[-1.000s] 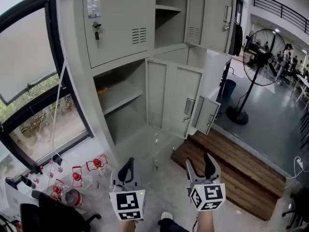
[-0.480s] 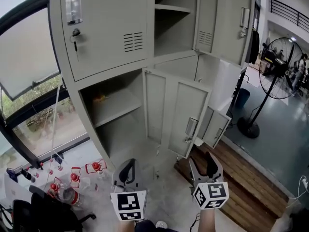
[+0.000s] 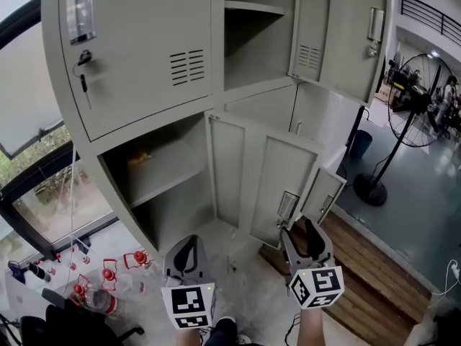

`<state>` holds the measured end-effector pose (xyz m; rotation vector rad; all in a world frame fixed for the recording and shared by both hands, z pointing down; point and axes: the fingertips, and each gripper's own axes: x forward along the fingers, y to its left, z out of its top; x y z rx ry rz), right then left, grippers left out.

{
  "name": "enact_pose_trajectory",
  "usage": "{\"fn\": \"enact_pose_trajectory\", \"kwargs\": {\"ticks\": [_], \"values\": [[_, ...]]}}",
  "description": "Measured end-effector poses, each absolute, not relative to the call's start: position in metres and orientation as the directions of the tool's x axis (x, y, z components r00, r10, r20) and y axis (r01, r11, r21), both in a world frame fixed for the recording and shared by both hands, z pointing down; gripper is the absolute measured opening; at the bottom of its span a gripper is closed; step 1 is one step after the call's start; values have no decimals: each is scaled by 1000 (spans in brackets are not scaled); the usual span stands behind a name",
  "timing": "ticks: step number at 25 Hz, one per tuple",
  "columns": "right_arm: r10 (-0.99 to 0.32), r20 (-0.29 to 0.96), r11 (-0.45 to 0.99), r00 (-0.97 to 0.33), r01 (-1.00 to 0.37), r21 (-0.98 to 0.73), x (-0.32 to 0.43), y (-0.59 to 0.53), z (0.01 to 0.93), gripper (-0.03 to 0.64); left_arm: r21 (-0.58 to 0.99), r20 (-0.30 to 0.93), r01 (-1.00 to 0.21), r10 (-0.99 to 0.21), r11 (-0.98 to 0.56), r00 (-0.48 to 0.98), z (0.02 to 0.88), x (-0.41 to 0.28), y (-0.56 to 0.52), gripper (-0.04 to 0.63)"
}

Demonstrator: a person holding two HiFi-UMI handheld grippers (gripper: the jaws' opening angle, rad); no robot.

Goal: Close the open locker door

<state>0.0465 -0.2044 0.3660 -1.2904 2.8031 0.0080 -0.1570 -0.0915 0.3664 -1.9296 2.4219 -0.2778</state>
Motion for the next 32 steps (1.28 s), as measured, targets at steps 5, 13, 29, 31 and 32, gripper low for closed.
{"fn": "enact_pose_trajectory", "kwargs": {"ticks": [5,13,29,31,32], "values": [[-757,-55,653,-651,-757,-30,38,-223,363,272,-159,83,-970,-977,183,-198,363,-163,-114,3],[-760,-58,649,-647,-760,-36,29,-241,362,265,-153,85,-974,-980,167,-181,363,-173,-132,3],[-724,-77,689,-686,-724,-29,27,-206,362,101,-146,101,-970,-973,193,-209,371,-166,-105,3],[-704,-80,709,-705,-705,-26,24,-197,361,100,-154,101,-968,-972,198,-214,371,-162,-97,3],[-693,-82,720,-716,-694,-25,23,-192,361,100,-154,102,-967,-970,204,-220,371,-161,-92,3]]}}
